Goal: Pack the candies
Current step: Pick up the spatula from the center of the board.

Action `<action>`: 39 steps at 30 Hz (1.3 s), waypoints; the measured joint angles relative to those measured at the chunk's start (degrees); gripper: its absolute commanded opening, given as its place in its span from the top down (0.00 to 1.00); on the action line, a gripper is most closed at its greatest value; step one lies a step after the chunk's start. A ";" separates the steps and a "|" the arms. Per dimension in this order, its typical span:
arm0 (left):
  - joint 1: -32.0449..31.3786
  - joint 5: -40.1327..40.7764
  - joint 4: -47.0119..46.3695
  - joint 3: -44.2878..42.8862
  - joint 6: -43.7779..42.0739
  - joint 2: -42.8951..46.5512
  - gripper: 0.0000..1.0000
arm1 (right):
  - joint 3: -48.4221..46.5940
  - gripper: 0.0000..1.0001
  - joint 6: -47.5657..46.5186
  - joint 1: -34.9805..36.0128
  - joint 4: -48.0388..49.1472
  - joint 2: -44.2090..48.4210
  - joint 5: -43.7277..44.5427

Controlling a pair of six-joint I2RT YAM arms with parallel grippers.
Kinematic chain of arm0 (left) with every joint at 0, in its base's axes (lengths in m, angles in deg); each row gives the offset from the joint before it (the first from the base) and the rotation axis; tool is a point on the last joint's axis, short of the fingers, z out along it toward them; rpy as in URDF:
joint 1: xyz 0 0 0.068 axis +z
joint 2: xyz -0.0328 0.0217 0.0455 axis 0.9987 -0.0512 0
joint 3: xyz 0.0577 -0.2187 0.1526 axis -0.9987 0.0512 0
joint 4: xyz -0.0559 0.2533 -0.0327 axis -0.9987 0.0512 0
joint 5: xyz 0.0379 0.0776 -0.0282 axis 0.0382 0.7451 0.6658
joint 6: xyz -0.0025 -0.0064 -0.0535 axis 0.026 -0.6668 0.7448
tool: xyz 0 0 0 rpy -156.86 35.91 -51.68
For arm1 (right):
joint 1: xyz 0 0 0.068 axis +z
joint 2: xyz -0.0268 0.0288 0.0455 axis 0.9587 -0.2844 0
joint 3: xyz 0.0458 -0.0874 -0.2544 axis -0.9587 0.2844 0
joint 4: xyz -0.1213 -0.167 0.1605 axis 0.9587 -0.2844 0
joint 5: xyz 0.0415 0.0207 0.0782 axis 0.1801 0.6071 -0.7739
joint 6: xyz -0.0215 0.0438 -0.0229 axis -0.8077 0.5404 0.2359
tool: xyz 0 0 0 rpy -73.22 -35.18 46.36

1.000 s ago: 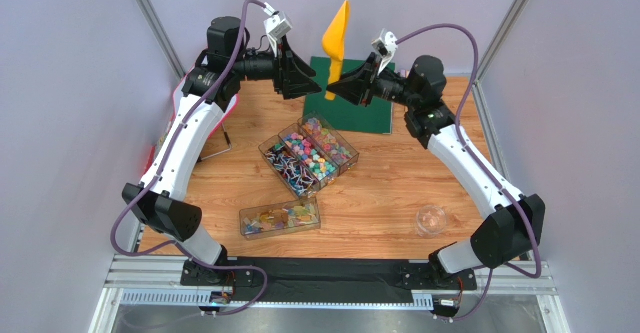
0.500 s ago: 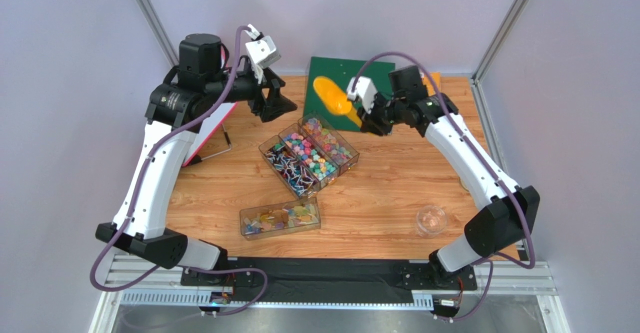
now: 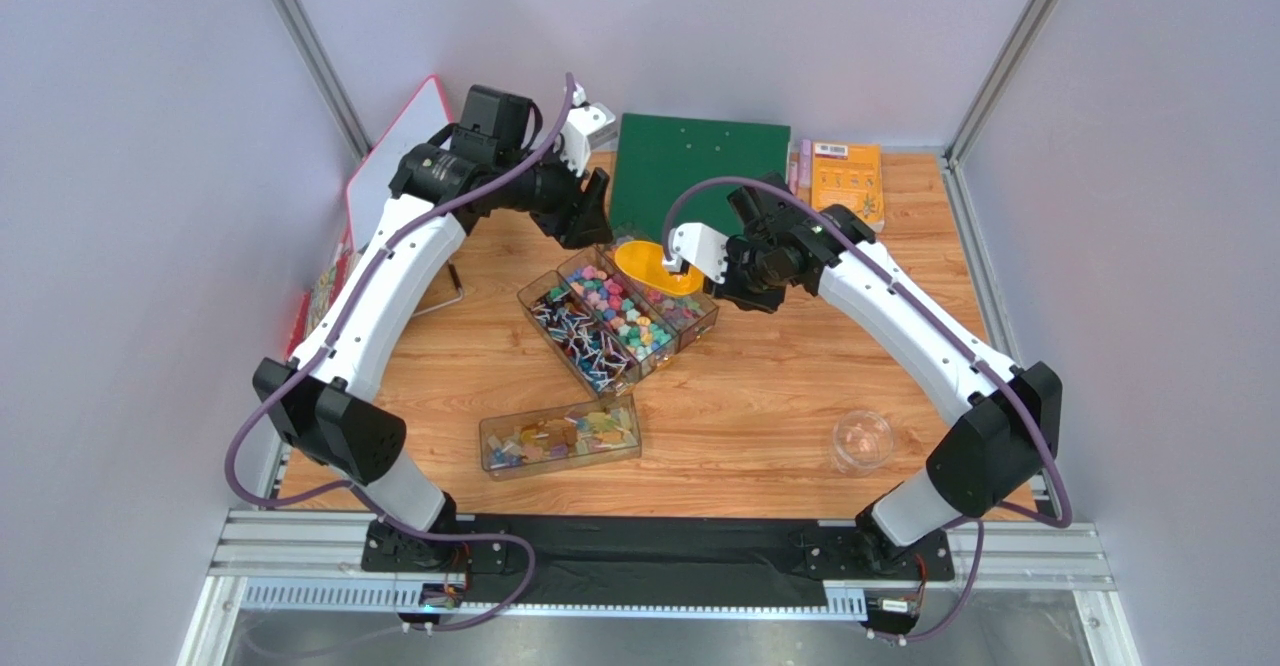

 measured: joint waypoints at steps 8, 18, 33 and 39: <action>-0.07 -0.81 -0.33 0.04 2.40 -0.48 0.42 | -0.42 1.00 0.00 1.11 -0.04 1.42 0.81; -0.07 -4.90 -0.68 0.04 5.09 -3.21 0.59 | -4.17 1.00 0.02 2.29 0.24 2.45 0.98; 0.81 -12.33 -2.10 3.93 8.46 -3.41 1.00 | -4.39 1.00 0.00 3.32 0.07 2.49 3.19; 2.21 -16.92 -2.60 5.57 8.20 -3.39 1.00 | -4.26 0.34 1.16 3.10 -0.46 3.43 2.34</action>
